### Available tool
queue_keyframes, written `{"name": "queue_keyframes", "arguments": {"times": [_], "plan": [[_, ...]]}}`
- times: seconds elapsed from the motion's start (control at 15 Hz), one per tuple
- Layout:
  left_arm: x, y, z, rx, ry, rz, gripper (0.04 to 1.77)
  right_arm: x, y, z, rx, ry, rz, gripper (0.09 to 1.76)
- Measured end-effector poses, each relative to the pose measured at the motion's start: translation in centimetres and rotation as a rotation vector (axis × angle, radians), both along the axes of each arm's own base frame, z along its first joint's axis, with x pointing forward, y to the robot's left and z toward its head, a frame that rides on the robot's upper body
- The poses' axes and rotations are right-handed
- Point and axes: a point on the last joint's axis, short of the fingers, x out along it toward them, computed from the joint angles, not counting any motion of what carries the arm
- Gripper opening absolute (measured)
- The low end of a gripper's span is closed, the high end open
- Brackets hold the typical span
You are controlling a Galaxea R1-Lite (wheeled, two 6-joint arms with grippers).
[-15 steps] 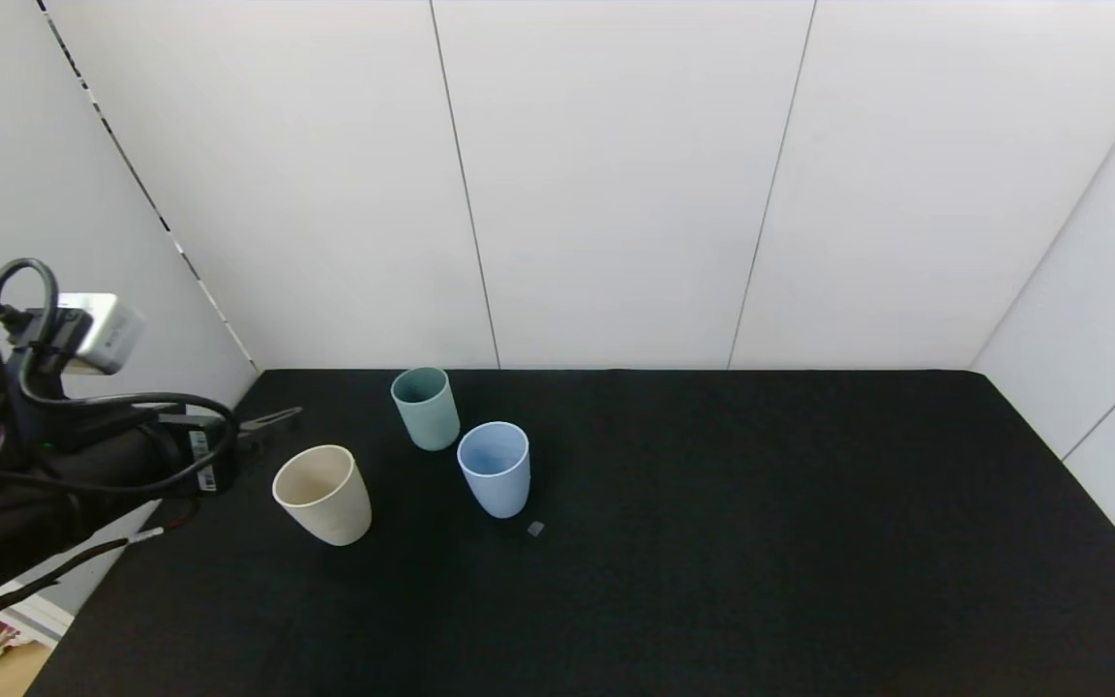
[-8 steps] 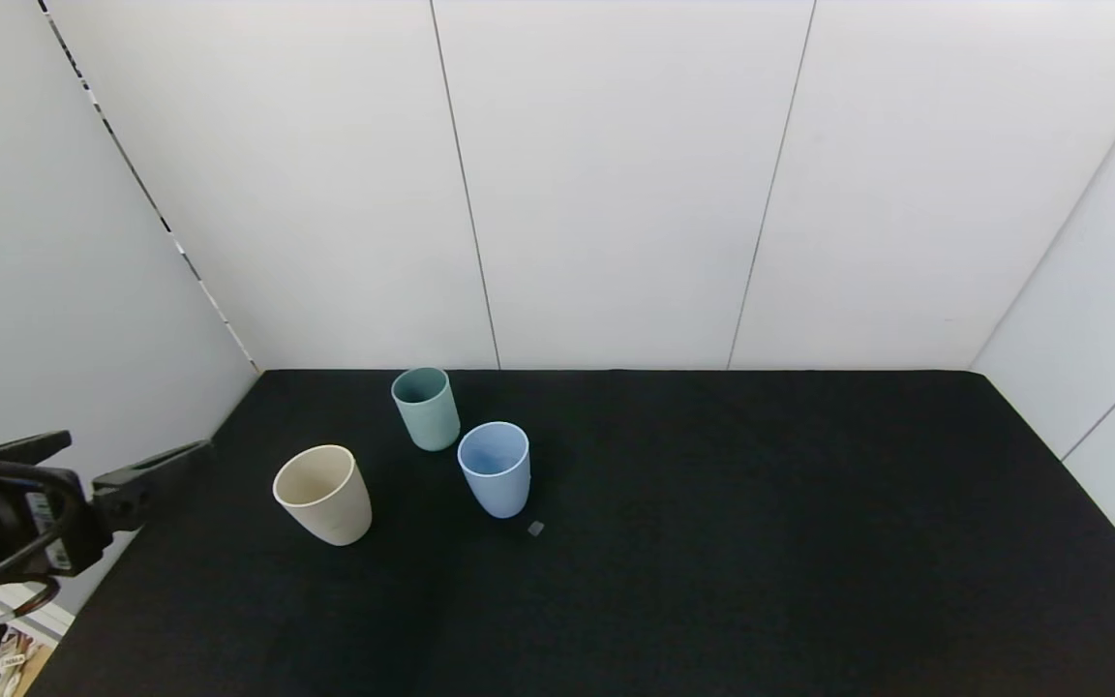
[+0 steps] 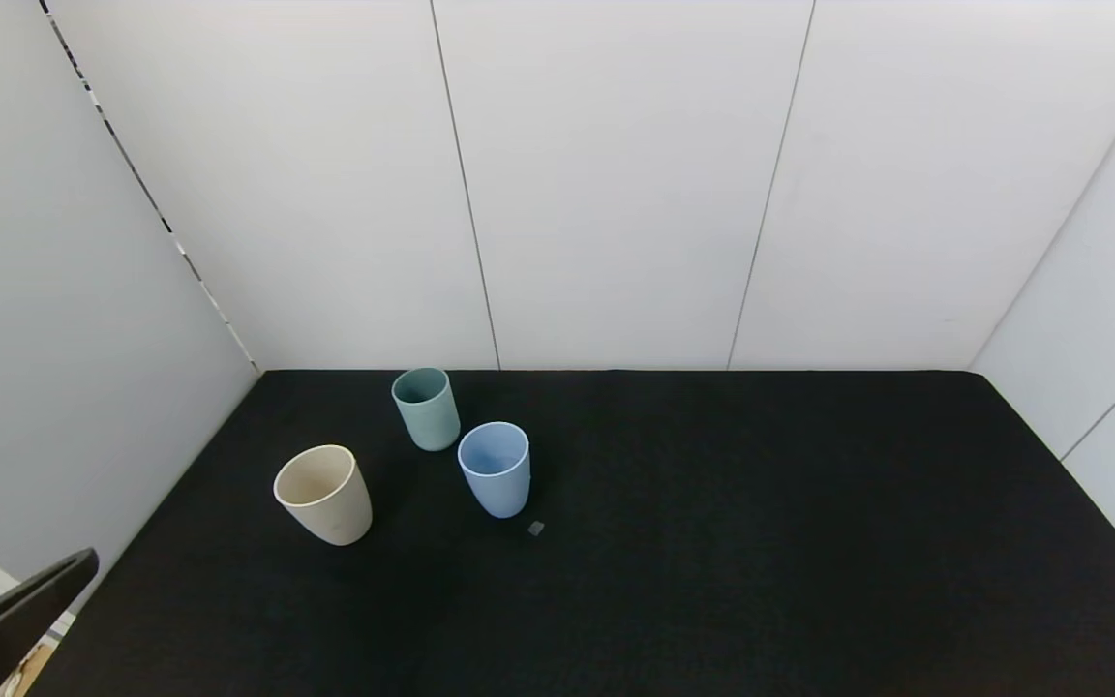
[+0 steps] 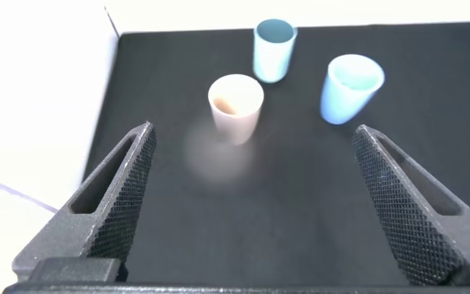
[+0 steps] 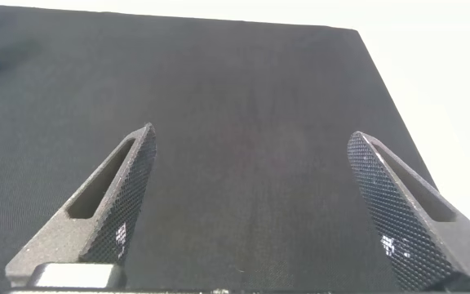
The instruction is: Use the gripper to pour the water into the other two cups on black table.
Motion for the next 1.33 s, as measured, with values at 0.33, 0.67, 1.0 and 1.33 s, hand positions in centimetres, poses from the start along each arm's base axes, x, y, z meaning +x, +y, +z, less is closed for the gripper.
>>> {"name": "queue_keyframes", "arguments": {"times": [0.33,0.67,1.0,1.33], "plan": [[-4.4,-0.4,-2.1,0.004,-0.115,-0.046,1.72,0.0,0.0,0.0,0.0,0.0,0.0,1.71],[-6.2,-0.5,-5.4,0.012,-0.152,-0.041,1.72,0.0,0.0,0.0,0.0,0.0,0.0,1.71],[-7.1,-0.6,-6.7,0.014,-0.174,-0.094,1.72,0.0,0.0,0.0,0.0,0.0,0.0,1.71],[-8.6,-0.5,-9.4,0.081,-0.171,-0.116,1.72,0.0,0.0,0.0,0.0,0.0,0.0,1.71]]}}
